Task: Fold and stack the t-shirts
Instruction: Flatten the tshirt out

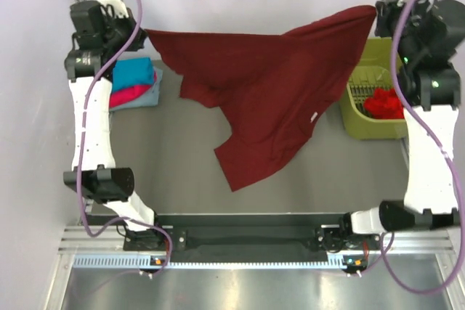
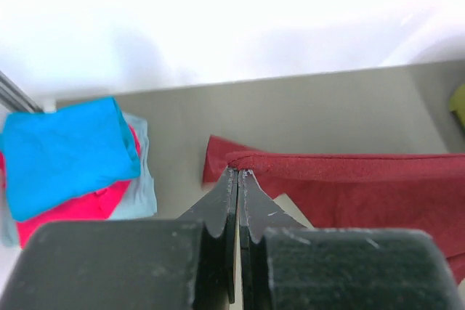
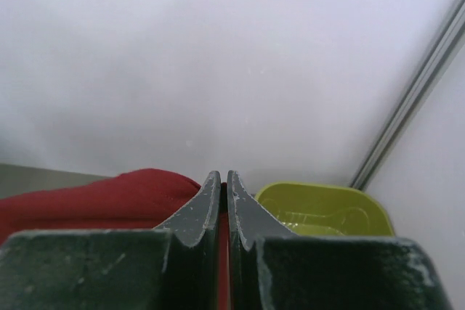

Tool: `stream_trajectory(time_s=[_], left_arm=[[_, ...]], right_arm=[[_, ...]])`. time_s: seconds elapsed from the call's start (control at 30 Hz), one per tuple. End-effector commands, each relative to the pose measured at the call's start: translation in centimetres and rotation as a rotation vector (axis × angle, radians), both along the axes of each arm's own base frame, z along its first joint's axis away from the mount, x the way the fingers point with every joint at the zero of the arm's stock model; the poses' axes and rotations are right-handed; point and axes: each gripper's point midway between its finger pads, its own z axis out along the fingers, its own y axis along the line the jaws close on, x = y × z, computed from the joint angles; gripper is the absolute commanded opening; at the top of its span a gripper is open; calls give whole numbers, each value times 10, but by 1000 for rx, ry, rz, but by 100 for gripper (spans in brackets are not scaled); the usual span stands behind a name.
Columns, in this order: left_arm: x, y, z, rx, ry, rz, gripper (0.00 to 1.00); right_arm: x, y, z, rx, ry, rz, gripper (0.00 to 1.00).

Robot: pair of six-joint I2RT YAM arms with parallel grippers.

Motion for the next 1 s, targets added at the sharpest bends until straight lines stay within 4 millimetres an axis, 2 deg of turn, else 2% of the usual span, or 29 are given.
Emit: stream_trajectory(time_s=[0.0,0.03,0.07,0.1,0.13,0.17,0.27,0.3,0.33,0.37,0.43,0.47,0.5,0.53,0.63,0.67,0.7,0.73,0.77,0.8,0.87,0.9,0.97], left_arm=[[-47,-7,79,24,-214,-34,0],[-64,-11,88,35,-237,-54,0],[-73,-12,96,38,-259,-54,0],[-83,-15,100,43,-266,-70,0],[-92,-17,105,52,-279,-83,0],[-112,-21,120,66,-322,-96,0],[-146,-27,134,76,-349,-118,0],[-165,-29,139,81,-360,-120,0],[-177,-31,142,82,-369,-130,0],[-198,-35,152,87,-406,-137,0],[-221,-37,156,89,-420,-142,0],[-238,-38,162,120,-453,-146,0],[-247,-38,161,123,-449,-142,0],[-258,-38,168,132,-474,-135,0],[-285,-37,183,155,-540,-111,0],[-290,-35,186,160,-557,-96,0],[-291,-34,189,160,-567,-88,0],[-292,-33,191,159,-574,-79,0],[-288,-32,191,157,-572,-75,0],[-285,-31,194,156,-580,-68,0],[-264,-27,184,140,-539,-59,0],[-253,-25,184,136,-535,-47,0],[-223,-21,167,126,-475,-41,0]], right_arm=[[-49,5,27,38,-85,52,0],[-69,7,31,40,-104,65,0],[-67,8,26,39,-91,71,0],[-89,9,34,41,-119,76,0],[-100,11,36,42,-128,88,0],[-123,14,41,43,-143,109,0],[-160,16,53,52,-184,122,0],[-180,16,57,50,-202,120,0],[-191,16,60,45,-218,120,0],[-204,14,65,39,-242,114,0],[-234,14,73,36,-284,113,0],[-250,12,83,34,-320,104,0],[-263,11,84,31,-327,97,0],[-281,5,97,21,-375,59,0],[-312,-4,114,12,-445,-4,0],[-334,-7,128,3,-504,-25,0],[-335,-8,132,-2,-508,-35,0],[-346,-8,140,-4,-541,-37,0],[-346,-10,143,-12,-548,-47,0],[-342,-10,145,-13,-549,-49,0],[-329,-12,144,-15,-534,-55,0],[-319,-12,145,-15,-532,-55,0],[-288,-13,135,-8,-478,-50,0]])
